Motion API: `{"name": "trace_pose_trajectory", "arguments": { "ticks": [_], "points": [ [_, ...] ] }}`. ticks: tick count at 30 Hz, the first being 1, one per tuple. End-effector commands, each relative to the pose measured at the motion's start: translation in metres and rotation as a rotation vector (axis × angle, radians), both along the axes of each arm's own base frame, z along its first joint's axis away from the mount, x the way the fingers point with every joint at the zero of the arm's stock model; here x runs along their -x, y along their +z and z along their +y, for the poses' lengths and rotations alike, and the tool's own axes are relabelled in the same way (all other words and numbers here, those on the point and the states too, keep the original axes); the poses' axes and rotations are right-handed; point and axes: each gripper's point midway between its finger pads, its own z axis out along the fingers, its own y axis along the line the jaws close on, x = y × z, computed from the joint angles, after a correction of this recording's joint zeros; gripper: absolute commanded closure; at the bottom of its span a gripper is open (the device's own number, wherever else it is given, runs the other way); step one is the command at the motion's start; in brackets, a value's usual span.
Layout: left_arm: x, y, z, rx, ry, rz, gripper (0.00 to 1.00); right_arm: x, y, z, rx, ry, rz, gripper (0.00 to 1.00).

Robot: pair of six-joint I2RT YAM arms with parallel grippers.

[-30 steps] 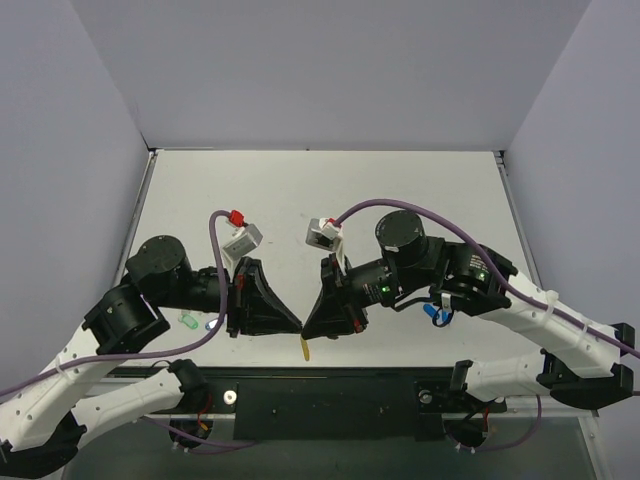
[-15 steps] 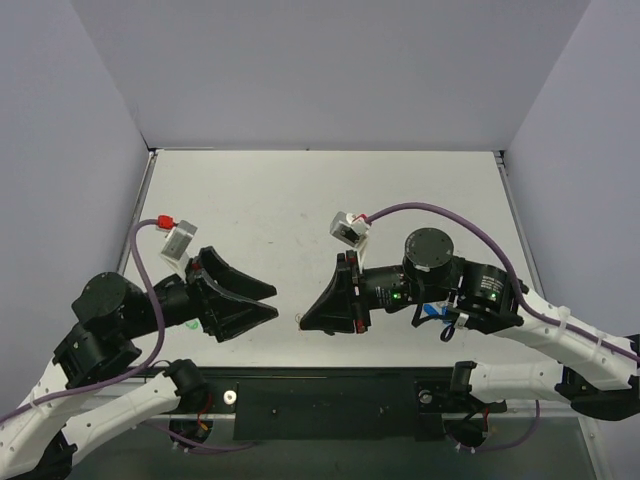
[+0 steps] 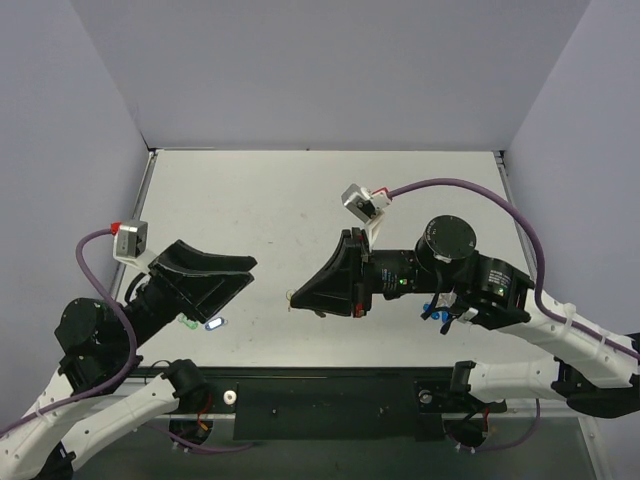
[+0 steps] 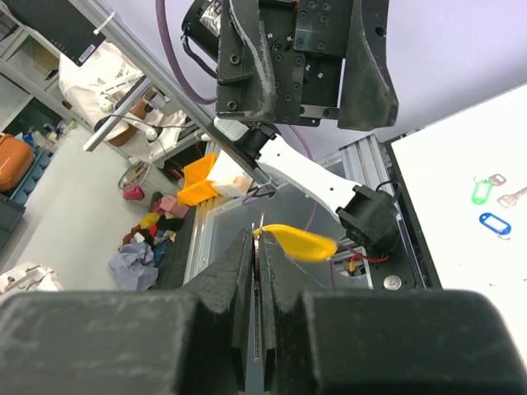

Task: Remove the keys from the keyring

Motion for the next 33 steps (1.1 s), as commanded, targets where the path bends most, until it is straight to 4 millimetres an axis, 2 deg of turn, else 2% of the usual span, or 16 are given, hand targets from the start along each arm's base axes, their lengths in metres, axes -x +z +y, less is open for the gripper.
{"name": "trace_pose_trajectory", "arguments": {
  "ticks": [1,3,4,5,6,7,8,15,21,26,33],
  "points": [
    [0.0,0.026,-0.005,0.09,-0.021,-0.054,0.3,0.002,0.029,-0.007,-0.115,-0.016,-0.024,1.0],
    [-0.001,0.021,-0.017,0.068,-0.065,-0.057,0.32,0.001,0.019,-0.007,-0.109,-0.024,-0.007,1.0],
    [0.0,0.019,-0.024,0.06,-0.092,-0.059,0.33,0.001,0.022,-0.011,-0.134,-0.034,-0.008,1.0],
    [0.0,0.015,-0.029,0.05,-0.109,-0.054,0.34,0.0,0.01,-0.009,-0.119,-0.039,0.005,1.0],
    [0.001,0.014,-0.033,0.048,-0.128,-0.056,0.35,-0.002,0.015,-0.014,-0.15,-0.06,-0.003,1.0],
    [0.0,0.011,-0.035,0.044,-0.136,-0.05,0.36,-0.004,0.005,-0.012,-0.137,-0.065,0.002,1.0],
    [0.0,0.009,-0.037,0.043,-0.146,-0.044,0.37,-0.006,0.003,-0.014,-0.146,-0.084,0.002,1.0],
    [0.005,0.002,-0.042,0.029,-0.183,-0.033,0.39,-0.018,0.002,-0.017,-0.213,-0.159,0.035,1.0],
    [0.007,-0.007,-0.046,0.023,-0.196,-0.008,0.4,-0.029,-0.015,-0.02,-0.198,-0.226,0.035,1.0],
    [0.007,-0.019,-0.061,-0.019,-0.216,0.008,0.44,-0.031,-0.018,-0.019,-0.184,-0.233,0.024,1.0],
    [0.008,-0.021,-0.067,-0.053,-0.195,0.024,0.45,-0.027,-0.014,-0.021,-0.198,-0.218,0.026,1.0]
  ]
}}
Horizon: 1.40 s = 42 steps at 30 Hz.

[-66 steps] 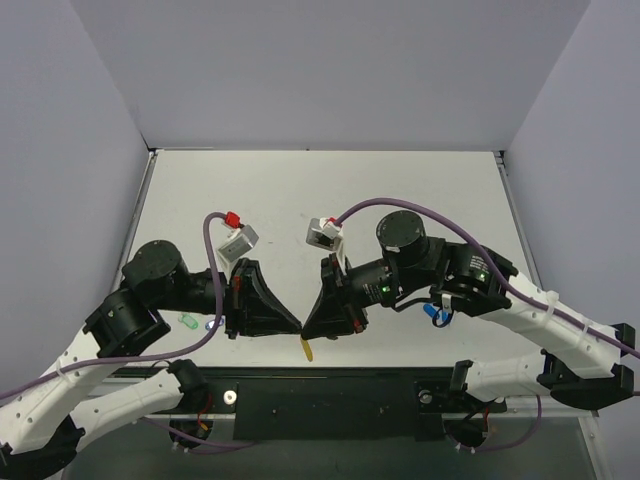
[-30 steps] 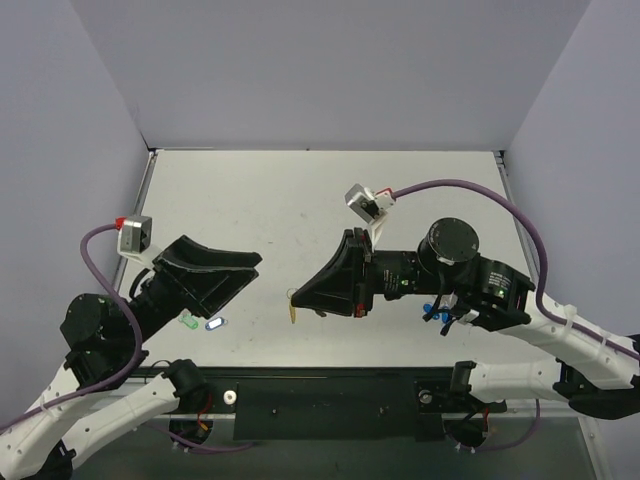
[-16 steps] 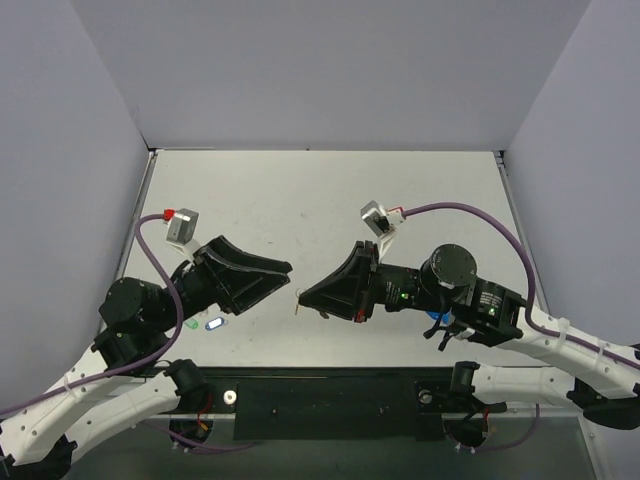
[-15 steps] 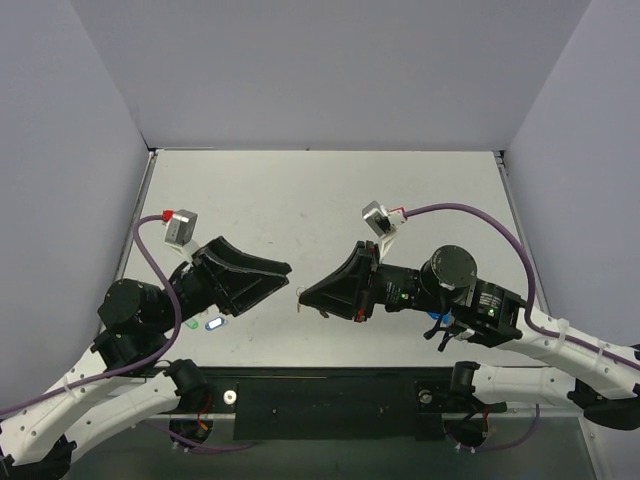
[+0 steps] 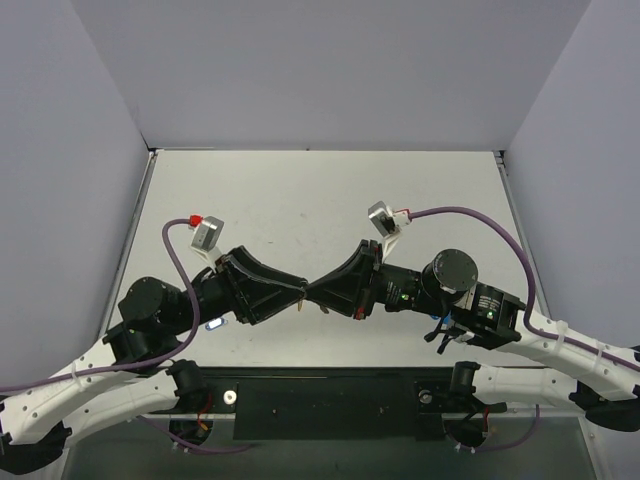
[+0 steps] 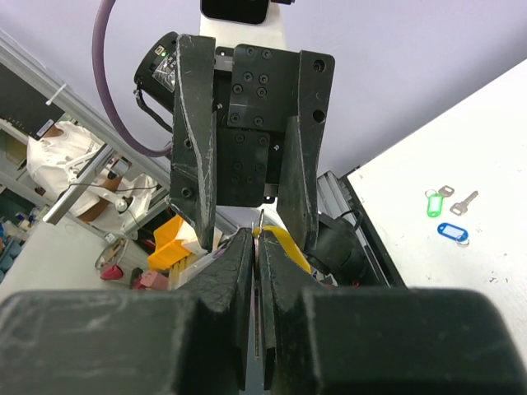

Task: Remove the keys from the keyring

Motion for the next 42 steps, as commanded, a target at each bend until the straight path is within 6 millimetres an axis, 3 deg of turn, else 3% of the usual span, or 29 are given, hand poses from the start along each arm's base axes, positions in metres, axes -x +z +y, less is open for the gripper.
{"name": "trace_pose_trajectory", "arguments": {
  "ticks": [1,10,19,30,42],
  "points": [
    [-0.001,0.014,0.003,0.012,0.036,-0.031,0.46,0.006,0.031,-0.009,-0.096,0.007,-0.041,1.0],
    [-0.001,0.022,0.003,0.042,0.054,-0.045,0.46,0.013,0.038,-0.016,-0.094,0.025,-0.043,1.0],
    [-0.001,0.034,0.01,0.046,0.077,-0.065,0.5,0.02,0.019,-0.005,-0.04,0.088,-0.052,1.0],
    [-0.002,0.025,0.014,0.032,0.094,-0.046,0.56,0.022,0.024,-0.011,-0.057,0.09,-0.085,1.0],
    [0.003,0.015,-0.005,0.018,0.021,-0.034,0.6,0.021,0.024,-0.018,-0.051,0.065,-0.094,1.0]
  ]
}}
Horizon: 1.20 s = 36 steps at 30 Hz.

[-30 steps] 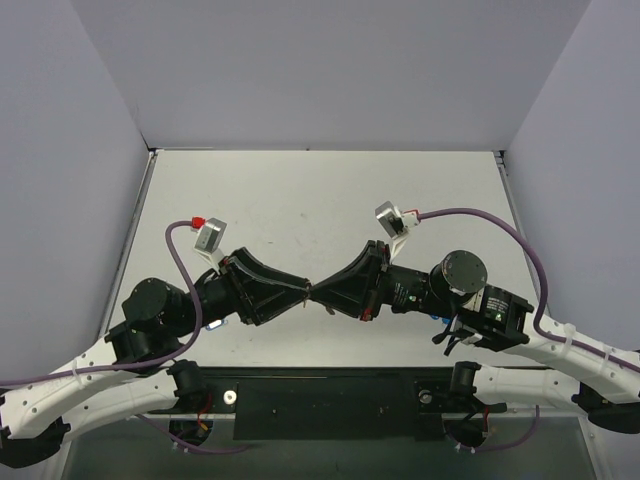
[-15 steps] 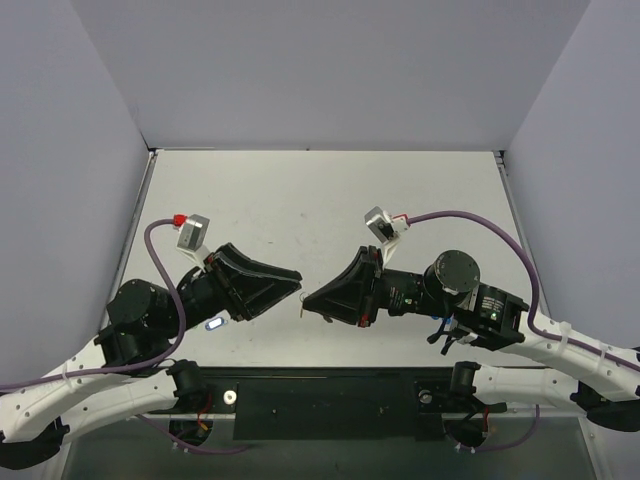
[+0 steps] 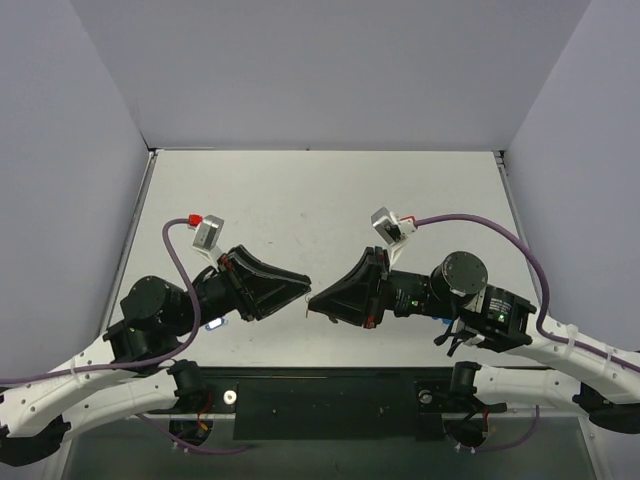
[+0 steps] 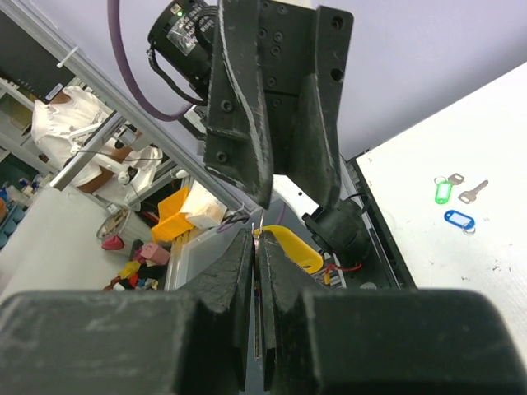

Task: Remove the keys from the keyring

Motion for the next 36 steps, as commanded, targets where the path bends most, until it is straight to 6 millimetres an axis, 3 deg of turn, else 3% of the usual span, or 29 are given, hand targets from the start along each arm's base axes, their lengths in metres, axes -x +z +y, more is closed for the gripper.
{"name": "trace_pose_trajectory", "arguments": {
  "ticks": [1,8,17,36],
  "points": [
    [0.008,0.01,-0.006,0.024,-0.046,-0.023,0.6,0.004,0.028,-0.011,-0.086,-0.008,-0.055,1.0],
    [0.01,0.009,-0.008,0.022,-0.048,-0.026,0.61,0.002,0.027,-0.014,-0.077,-0.024,-0.057,1.0],
    [0.008,0.018,0.004,0.038,-0.008,-0.038,0.61,0.009,0.02,-0.013,-0.065,0.016,-0.041,1.0],
    [0.018,0.014,-0.004,0.05,-0.065,-0.042,0.64,0.0,0.025,-0.013,-0.071,-0.035,-0.036,1.0]
  ]
}}
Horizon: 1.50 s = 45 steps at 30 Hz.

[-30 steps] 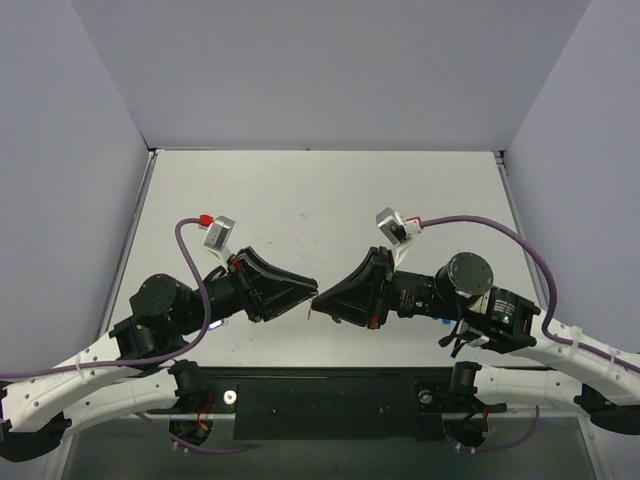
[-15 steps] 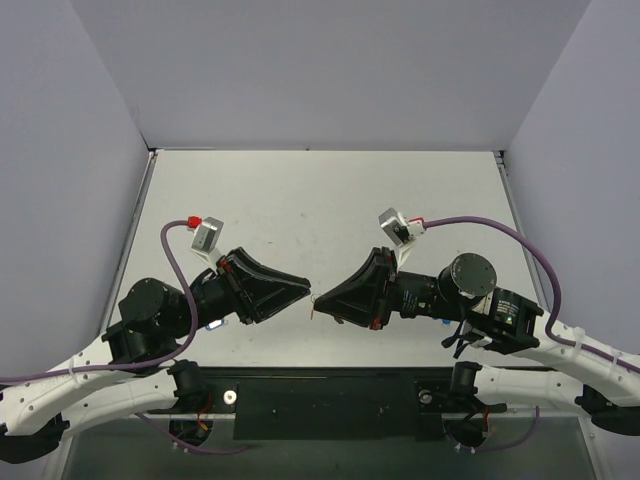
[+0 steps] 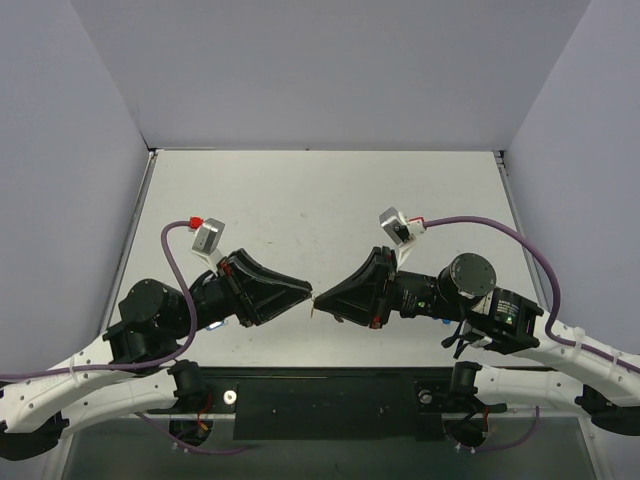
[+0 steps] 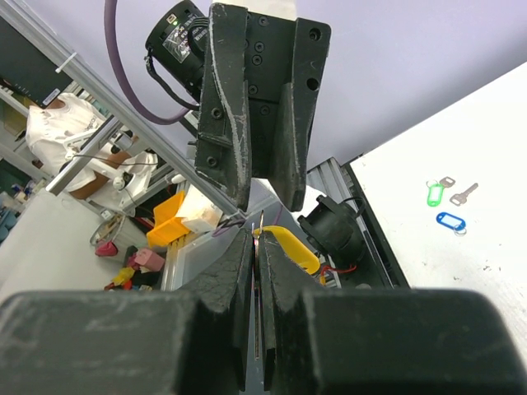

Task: Remove the keys from the keyring

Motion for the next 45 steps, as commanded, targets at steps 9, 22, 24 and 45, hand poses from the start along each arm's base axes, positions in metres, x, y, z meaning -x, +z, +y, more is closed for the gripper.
{"name": "trace_pose_trajectory", "arguments": {
  "ticks": [9,22,24,45],
  "points": [
    [0.008,0.012,0.0,0.045,-0.025,-0.038,0.68,-0.002,0.02,-0.003,-0.062,-0.02,-0.021,1.0],
    [0.009,0.01,-0.002,0.049,-0.029,-0.036,0.71,-0.001,0.02,0.001,-0.064,-0.008,-0.017,1.0],
    [0.009,0.01,-0.002,0.049,-0.03,-0.036,0.73,-0.001,0.019,0.002,-0.062,-0.005,-0.016,1.0],
    [0.05,-0.012,-0.019,-0.217,-0.226,-0.16,1.0,0.022,0.007,0.008,0.051,0.128,-0.011,1.0]
  ]
}}
